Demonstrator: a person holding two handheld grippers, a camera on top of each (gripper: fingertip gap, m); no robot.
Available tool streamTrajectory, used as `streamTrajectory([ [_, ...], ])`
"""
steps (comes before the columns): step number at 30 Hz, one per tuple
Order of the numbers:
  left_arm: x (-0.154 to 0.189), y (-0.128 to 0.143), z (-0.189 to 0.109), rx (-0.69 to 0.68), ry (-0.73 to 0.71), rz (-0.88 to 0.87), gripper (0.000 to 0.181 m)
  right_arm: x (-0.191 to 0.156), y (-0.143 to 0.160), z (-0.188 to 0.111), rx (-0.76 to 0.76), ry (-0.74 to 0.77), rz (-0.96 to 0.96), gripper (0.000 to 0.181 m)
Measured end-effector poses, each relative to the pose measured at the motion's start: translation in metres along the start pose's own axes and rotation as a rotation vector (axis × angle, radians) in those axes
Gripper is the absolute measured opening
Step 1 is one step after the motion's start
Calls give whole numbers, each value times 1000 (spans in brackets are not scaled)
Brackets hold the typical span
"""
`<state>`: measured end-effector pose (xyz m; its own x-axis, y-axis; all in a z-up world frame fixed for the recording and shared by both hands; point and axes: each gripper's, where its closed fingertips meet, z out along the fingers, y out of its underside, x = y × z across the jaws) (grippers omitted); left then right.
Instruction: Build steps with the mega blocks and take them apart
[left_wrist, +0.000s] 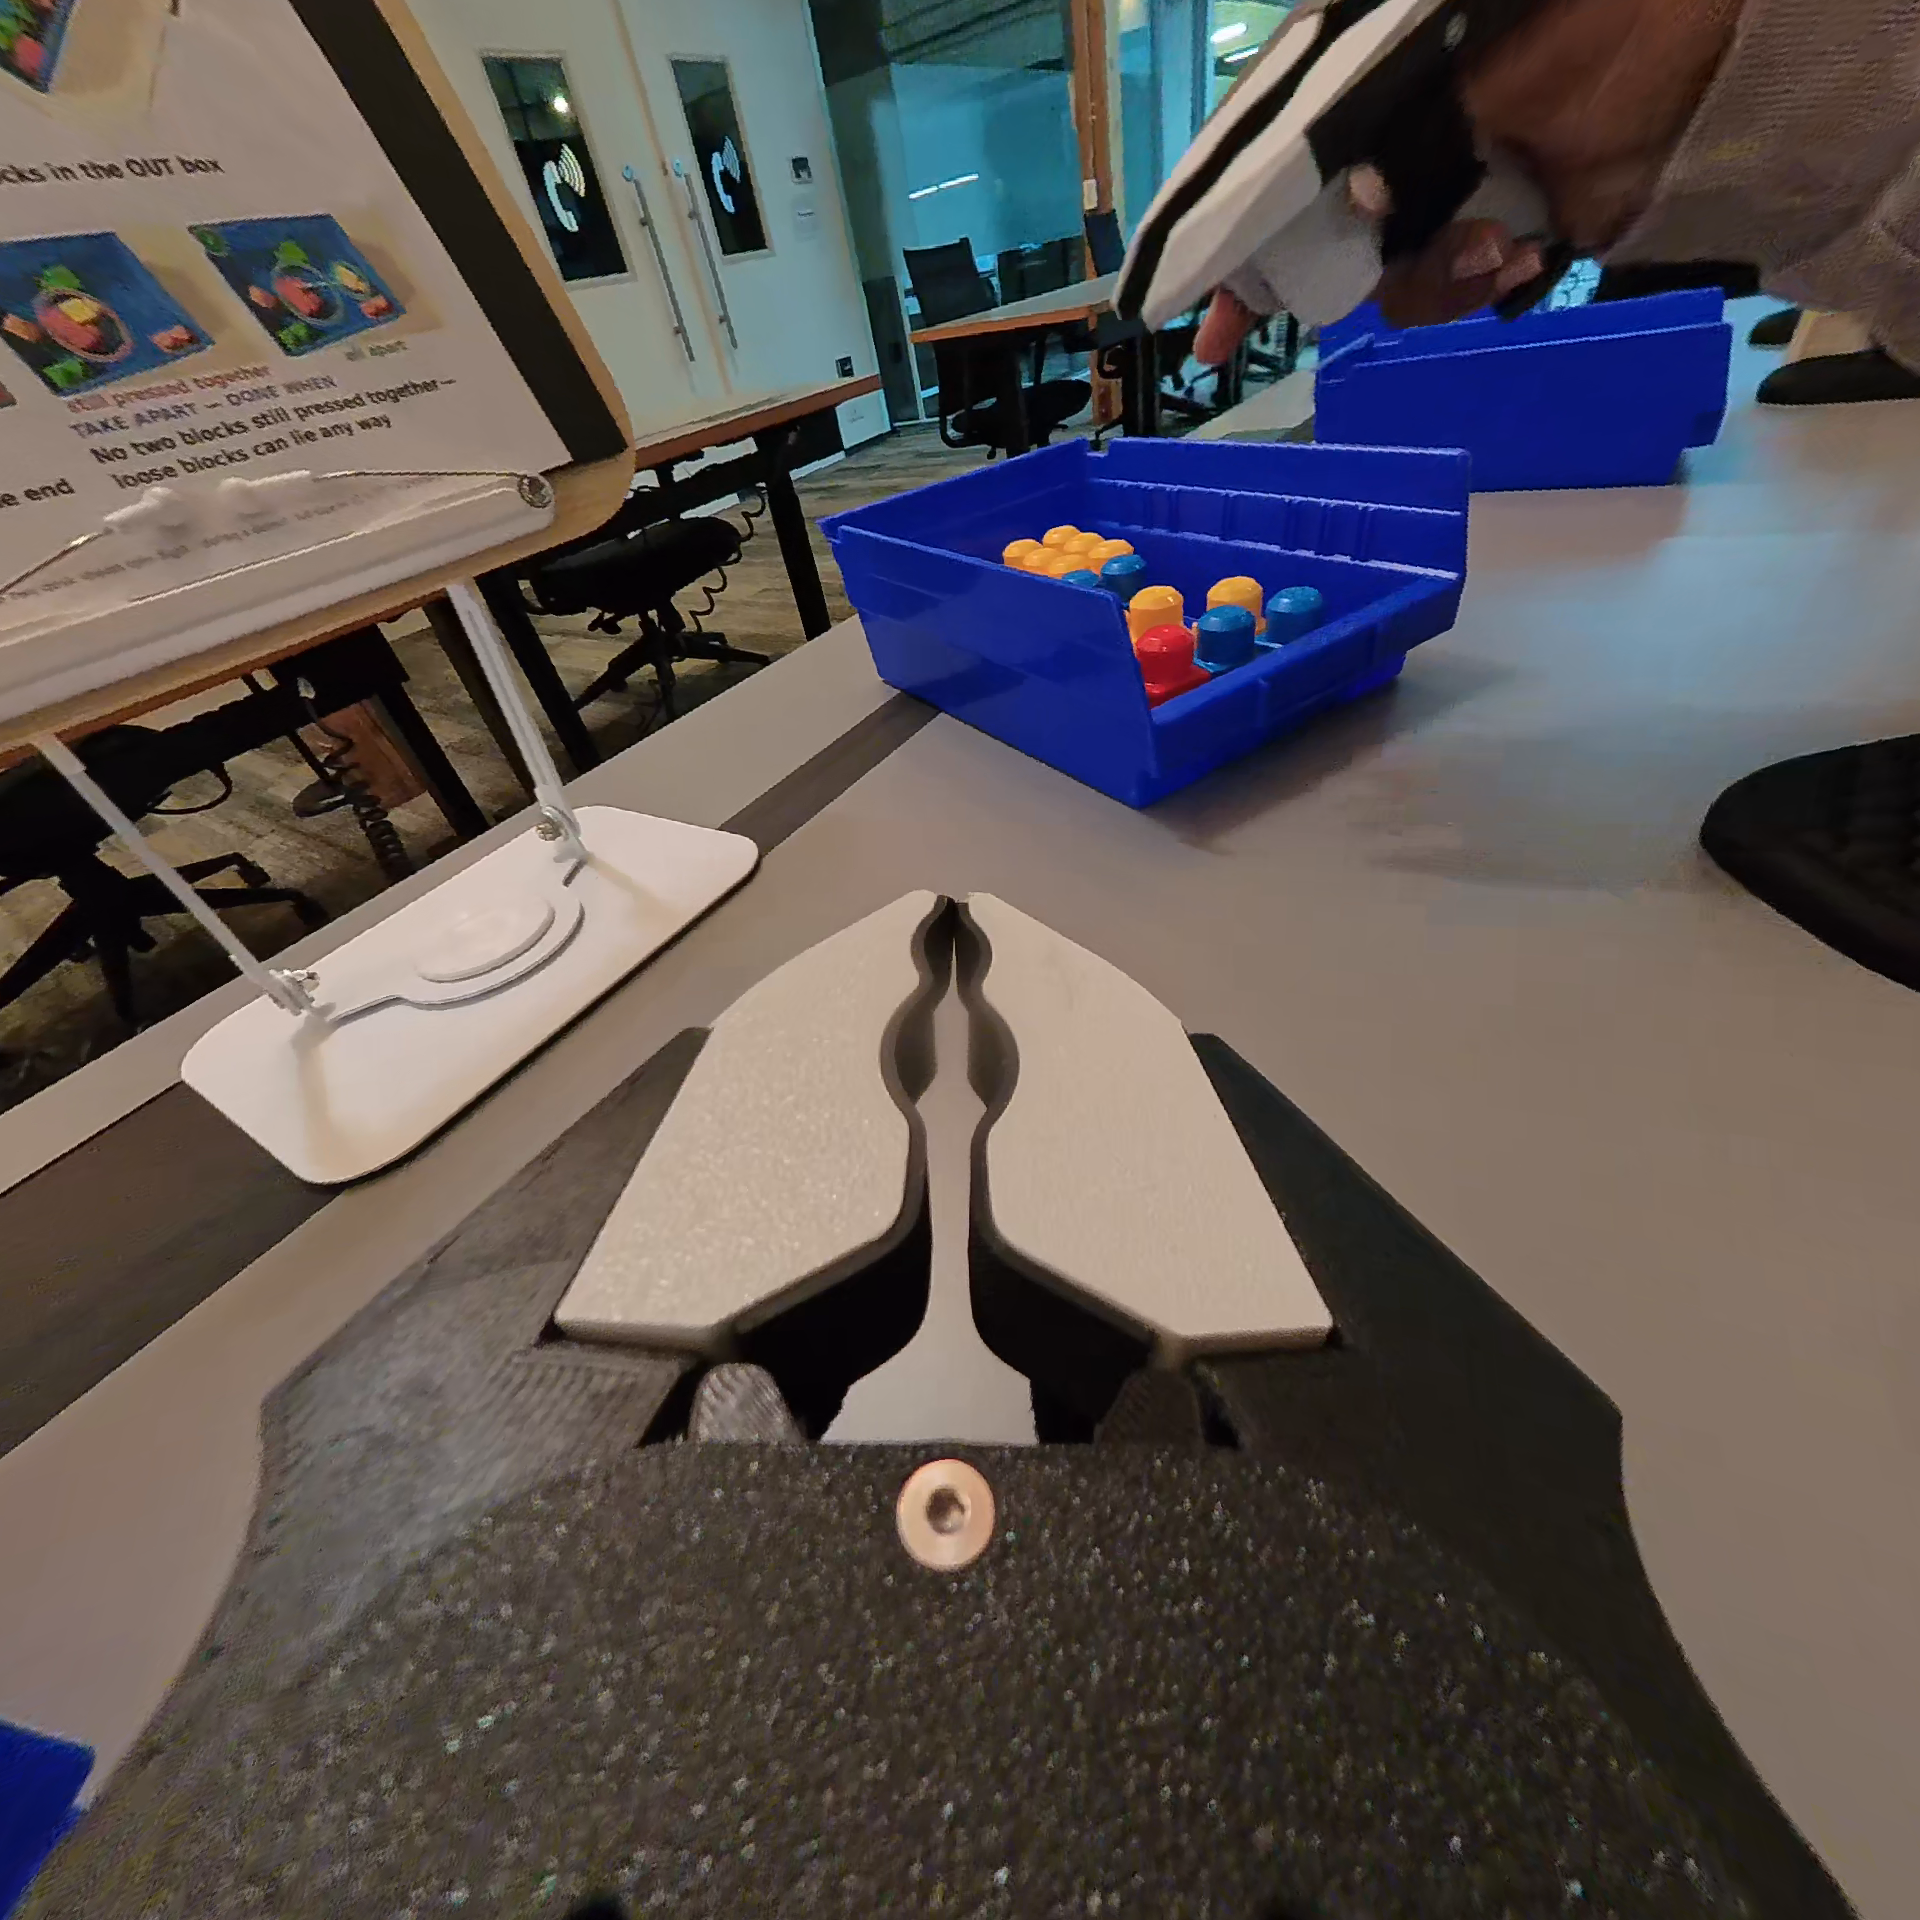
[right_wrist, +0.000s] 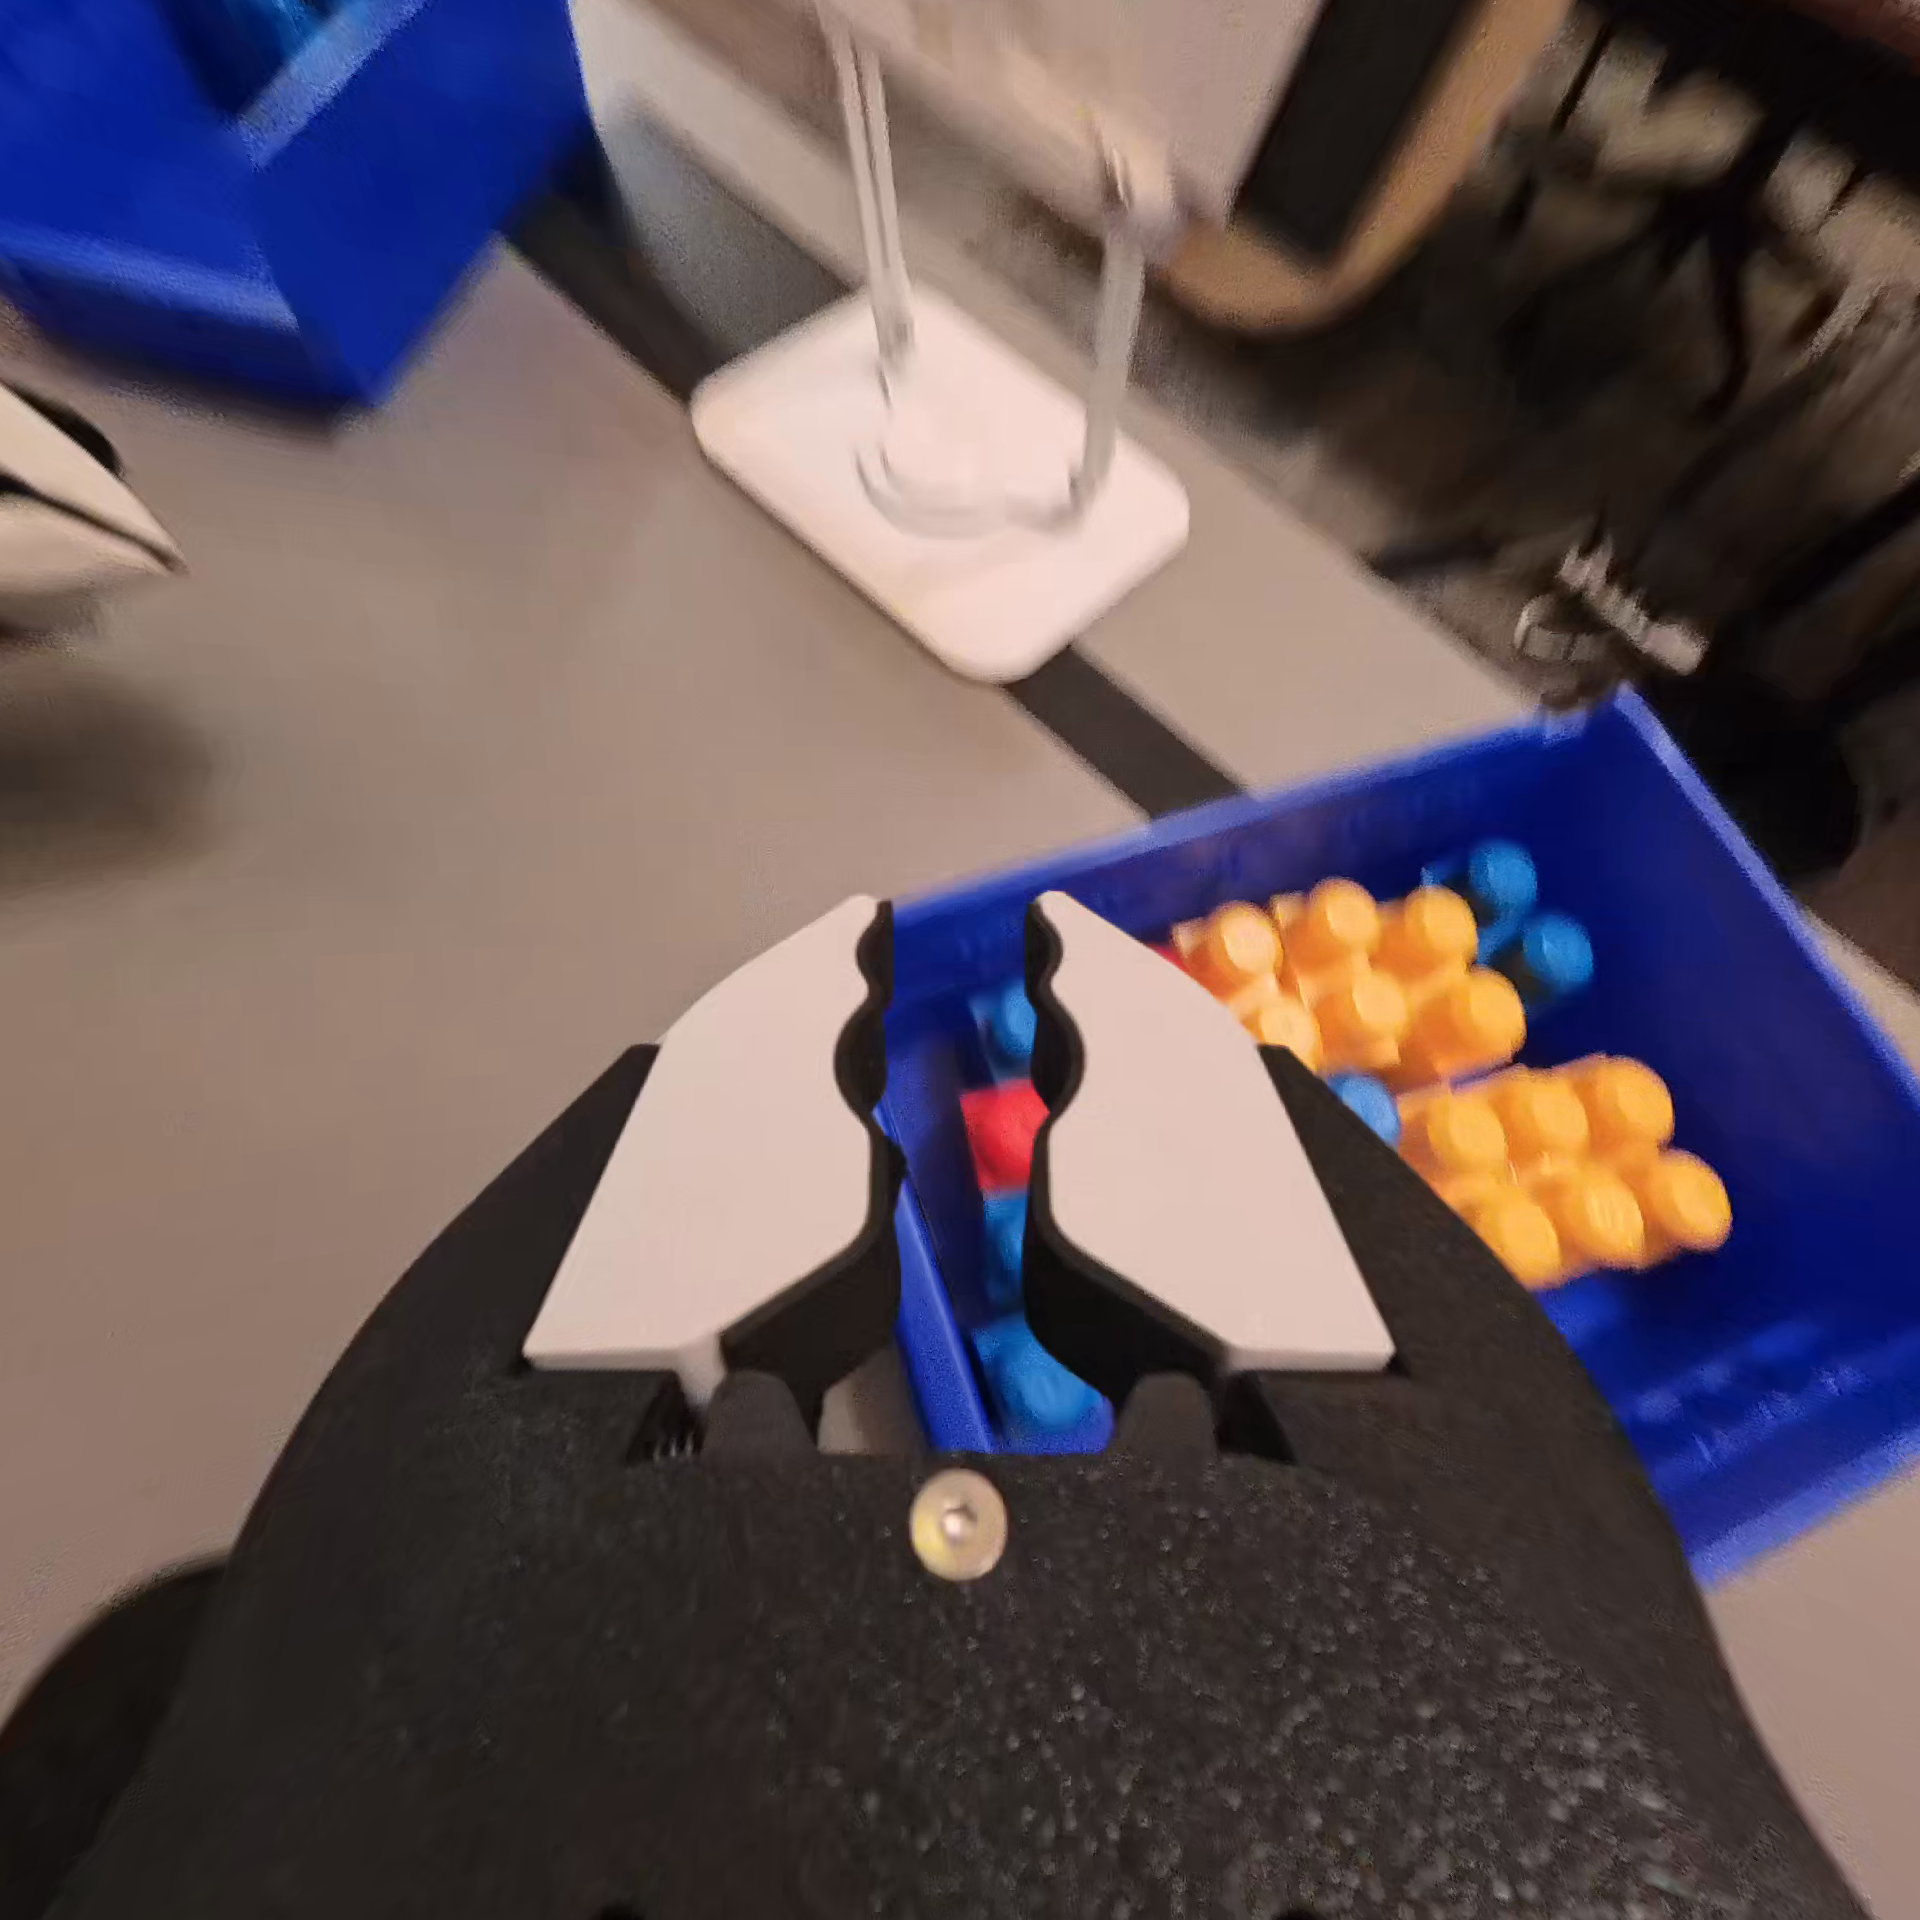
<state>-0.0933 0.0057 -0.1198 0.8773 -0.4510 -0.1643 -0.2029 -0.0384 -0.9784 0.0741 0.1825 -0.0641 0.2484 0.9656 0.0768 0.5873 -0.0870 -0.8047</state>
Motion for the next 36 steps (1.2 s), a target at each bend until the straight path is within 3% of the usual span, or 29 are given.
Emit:
streamTrajectory([
  [4,-9,-2,-3,25,-53,3,0,-43,-46,11,312,62,-16,0],
  [7,-24,-9,-11,62,-124,12,0,-70,-60,24,464,79,21,0],
  [11,-55,-19,-30,130,-245,-39,0,-94,-56,51,534,72,81,0],
  [19,-138,-9,-85,152,-561,-165,0,-93,-22,86,566,123,150,0],
  [25,-227,4,-163,-87,-845,-220,1,-102,-9,96,503,54,103,0],
  [27,-258,5,-191,-171,-907,-231,14,-109,-10,97,494,10,103,0],
  [31,-315,21,-229,-398,-931,-288,37,-120,-10,99,473,-28,49,0],
  [36,-364,66,-248,-714,-877,-330,60,-126,-11,97,478,-49,14,0],
])
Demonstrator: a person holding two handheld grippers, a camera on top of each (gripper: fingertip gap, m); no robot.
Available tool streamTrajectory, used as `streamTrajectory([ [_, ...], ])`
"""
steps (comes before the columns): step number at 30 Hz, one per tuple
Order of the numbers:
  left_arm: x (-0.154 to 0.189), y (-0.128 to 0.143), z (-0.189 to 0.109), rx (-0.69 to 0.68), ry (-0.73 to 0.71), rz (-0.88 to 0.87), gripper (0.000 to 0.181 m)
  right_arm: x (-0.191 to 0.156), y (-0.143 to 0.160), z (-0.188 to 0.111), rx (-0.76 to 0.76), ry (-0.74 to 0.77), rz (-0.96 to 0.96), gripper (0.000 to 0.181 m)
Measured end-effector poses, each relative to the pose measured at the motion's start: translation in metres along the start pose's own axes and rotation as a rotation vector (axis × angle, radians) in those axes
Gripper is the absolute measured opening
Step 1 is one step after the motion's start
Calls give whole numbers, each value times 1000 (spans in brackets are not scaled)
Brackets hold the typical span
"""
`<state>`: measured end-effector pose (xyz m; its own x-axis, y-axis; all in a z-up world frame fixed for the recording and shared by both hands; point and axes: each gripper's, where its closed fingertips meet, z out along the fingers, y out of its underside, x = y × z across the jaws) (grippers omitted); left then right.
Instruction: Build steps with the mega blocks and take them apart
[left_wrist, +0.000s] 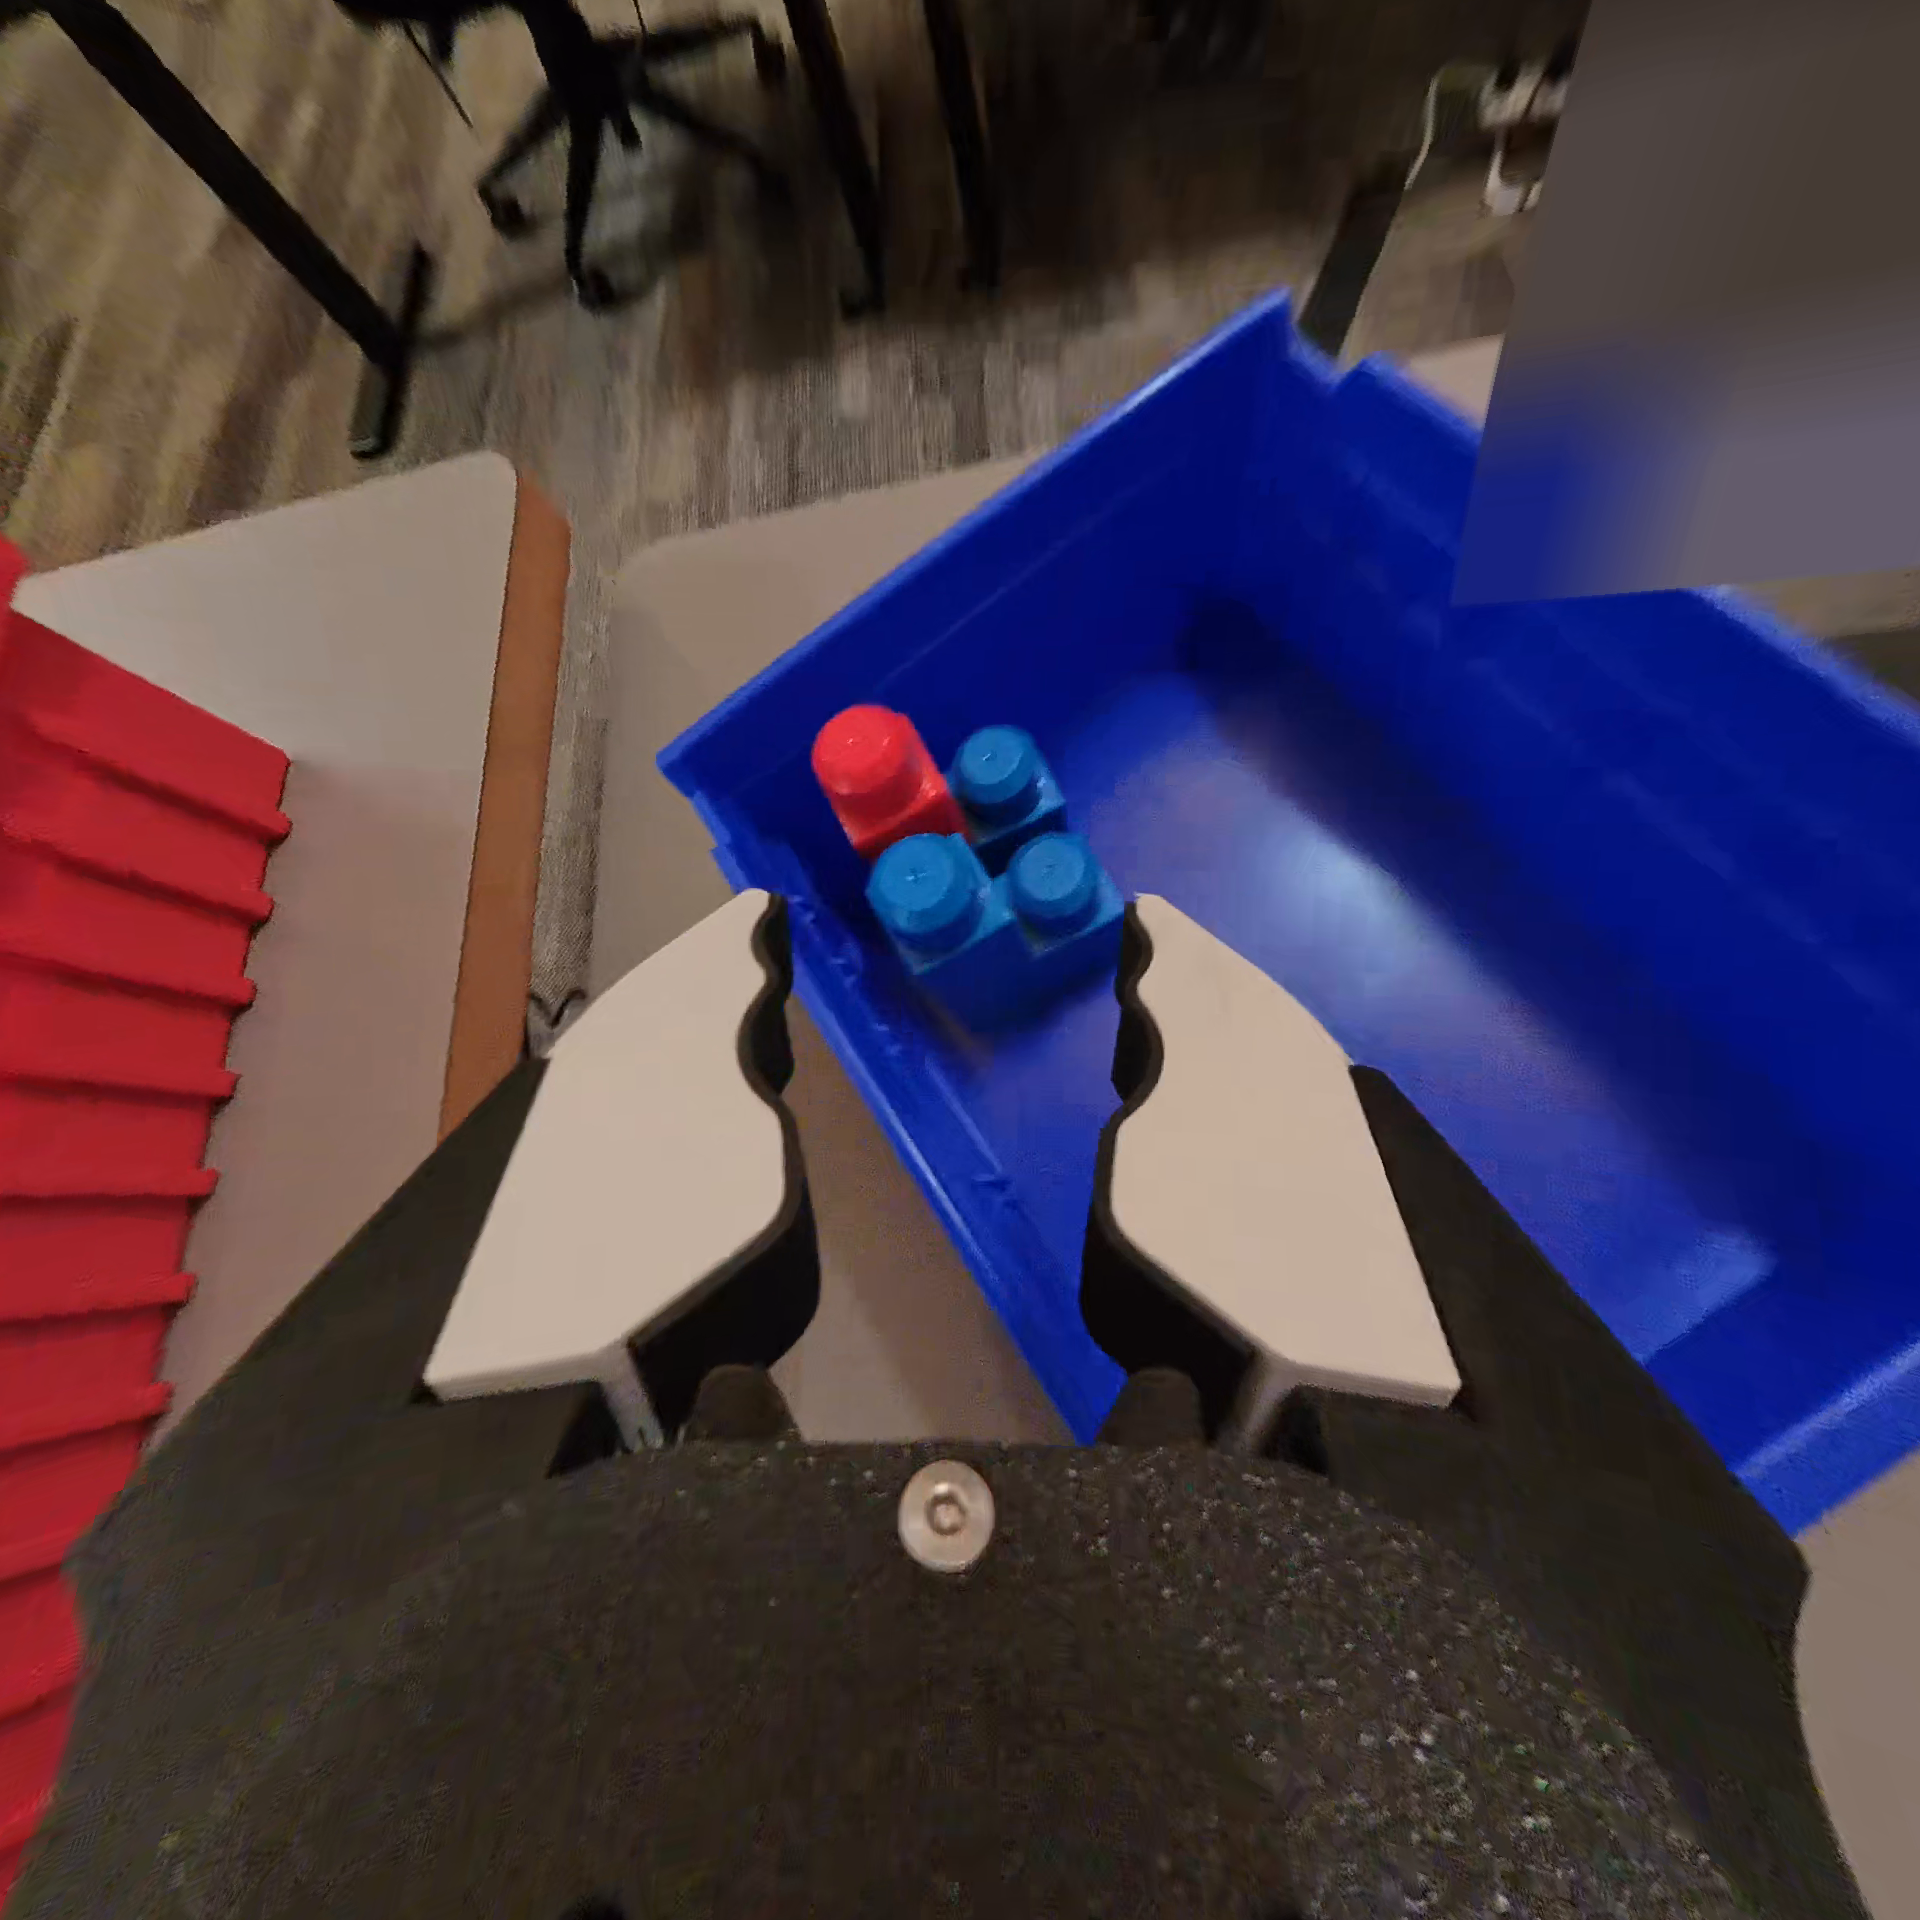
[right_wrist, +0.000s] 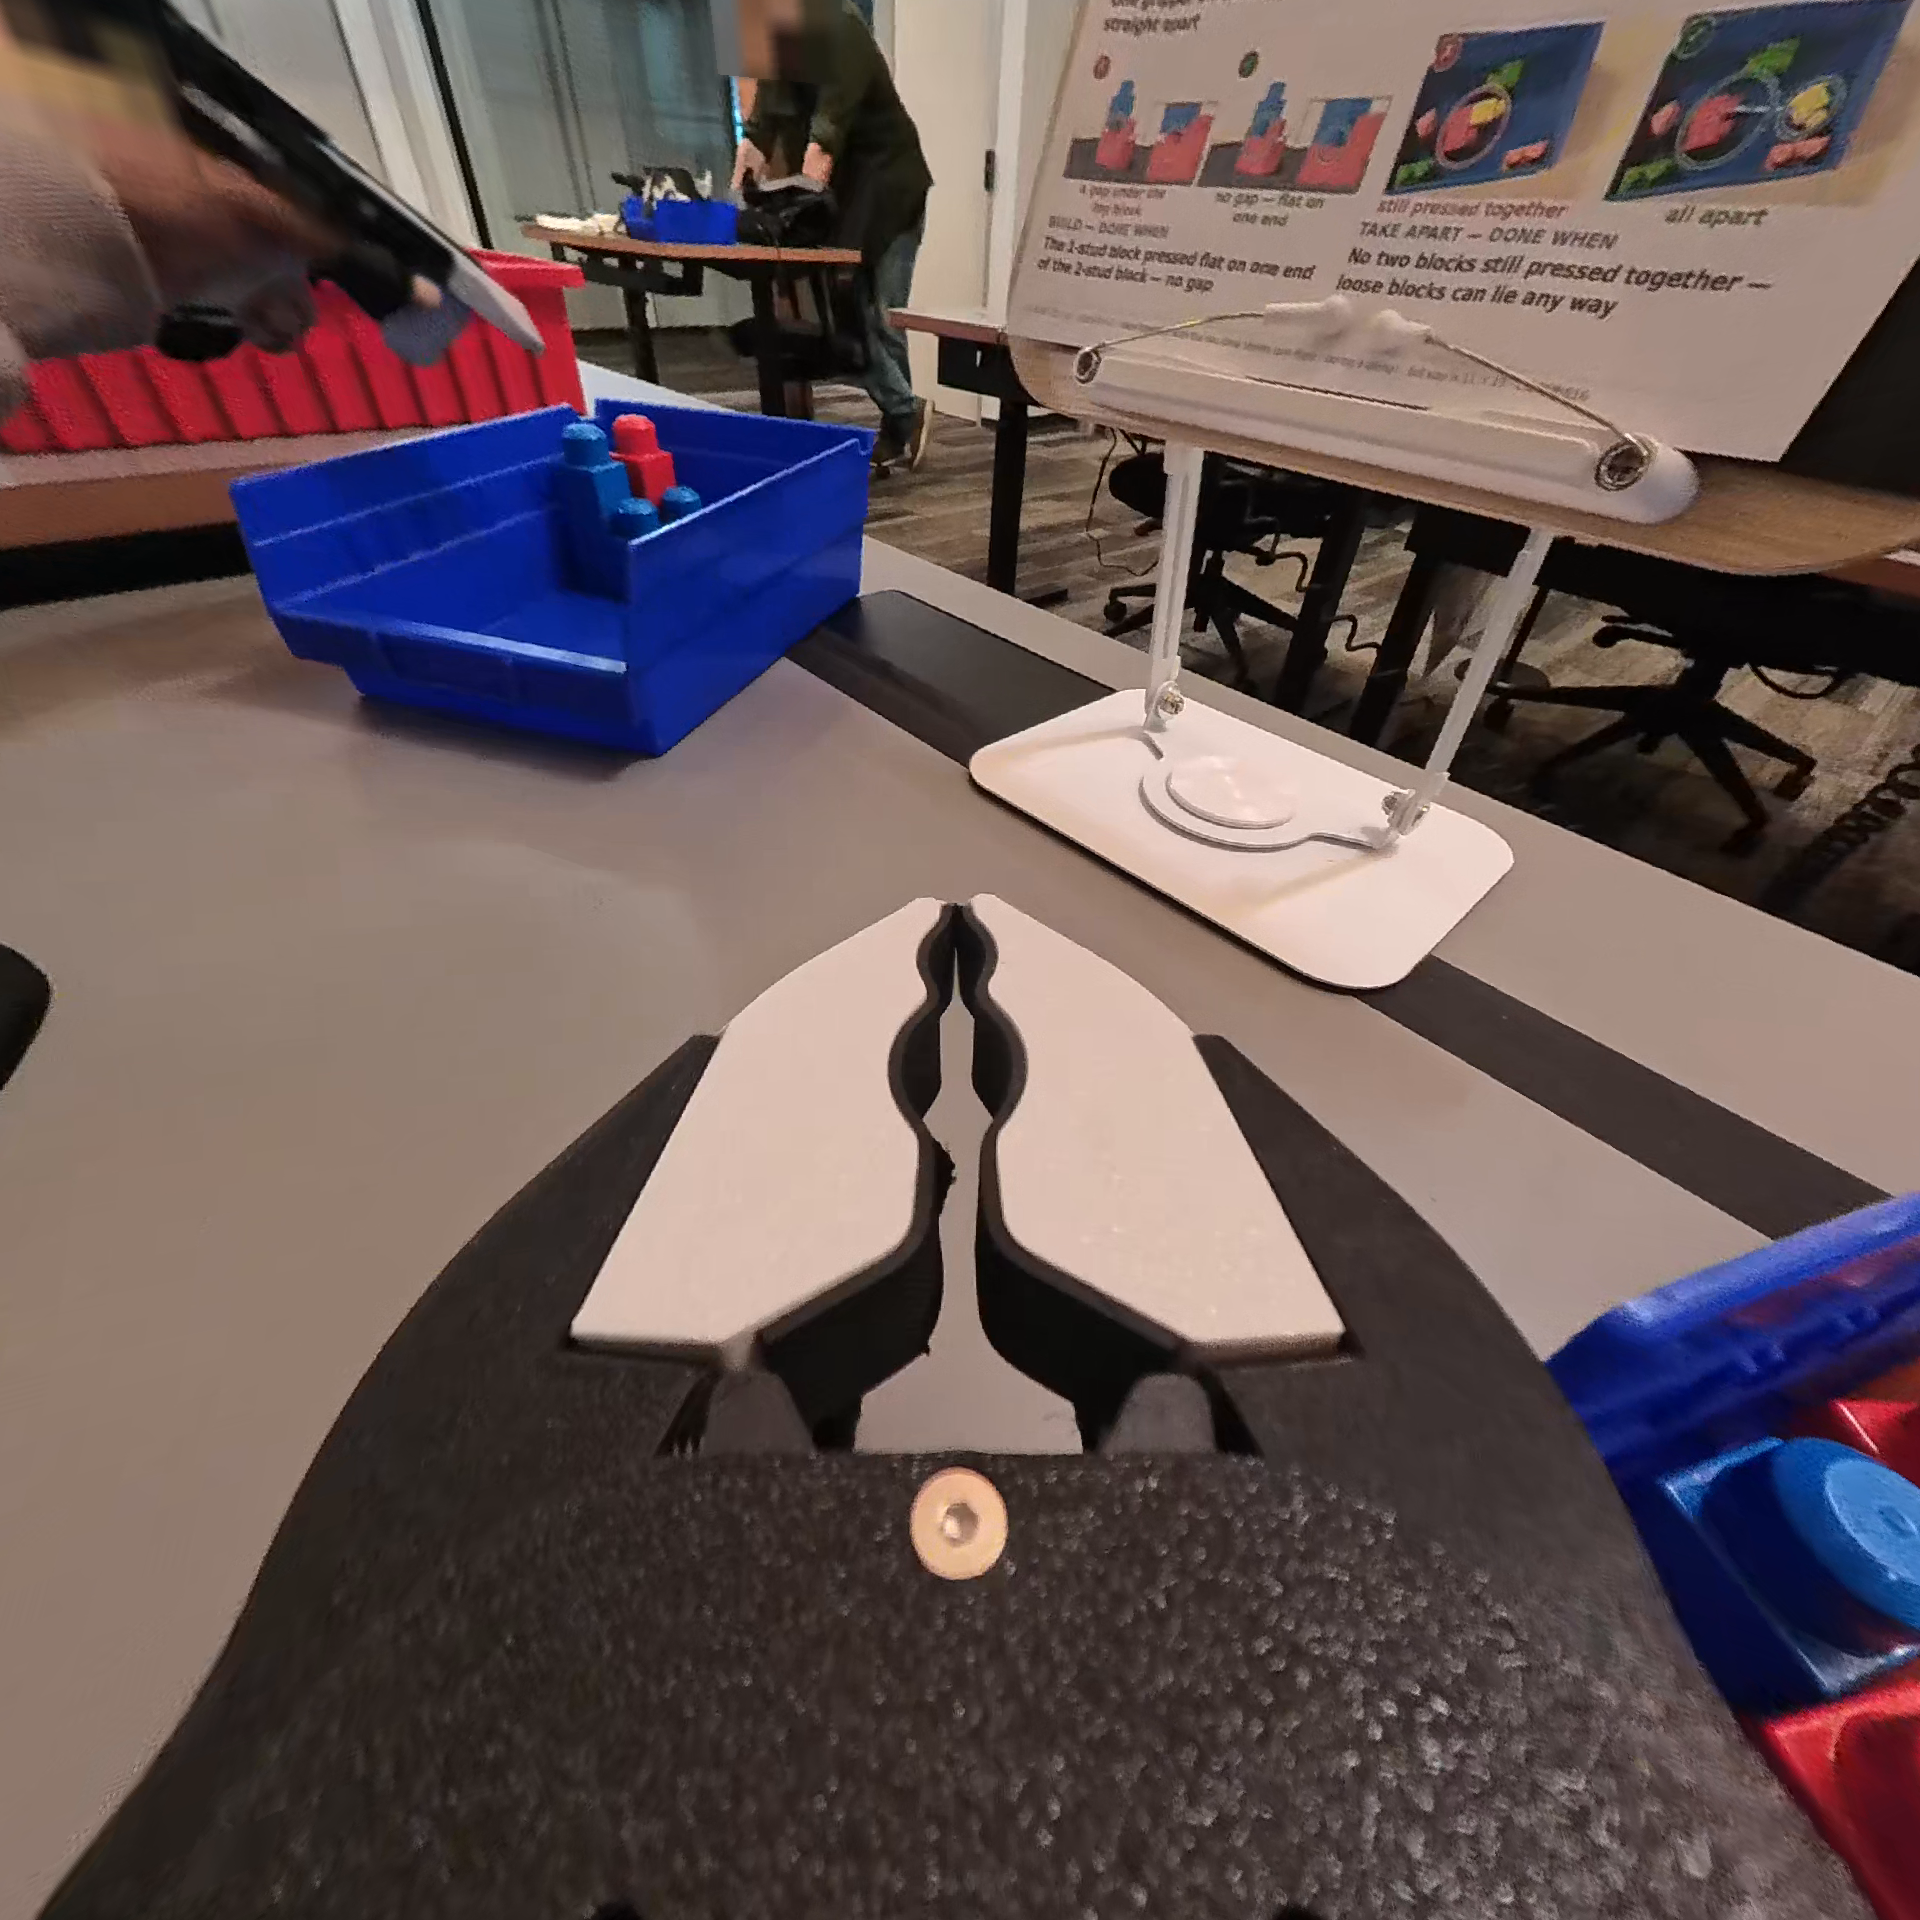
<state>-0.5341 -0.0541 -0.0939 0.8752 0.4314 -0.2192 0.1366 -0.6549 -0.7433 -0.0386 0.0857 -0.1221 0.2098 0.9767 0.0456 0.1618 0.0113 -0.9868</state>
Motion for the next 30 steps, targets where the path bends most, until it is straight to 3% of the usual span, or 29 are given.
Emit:
streamTrajectory([
  [5,-4,9,34,-145,47,100,61,-9,1,0,13,-55,-31,0],
  [13,4,34,64,-387,88,388,55,-17,11,3,-24,-106,-58,0],
  [22,11,51,81,-511,94,620,49,-20,18,5,-51,-136,-57,0],
  [25,15,49,74,-512,100,641,24,-21,18,4,-50,-138,-54,0],
  [30,17,29,48,-402,75,660,0,-22,14,3,-40,-140,-55,0],
])
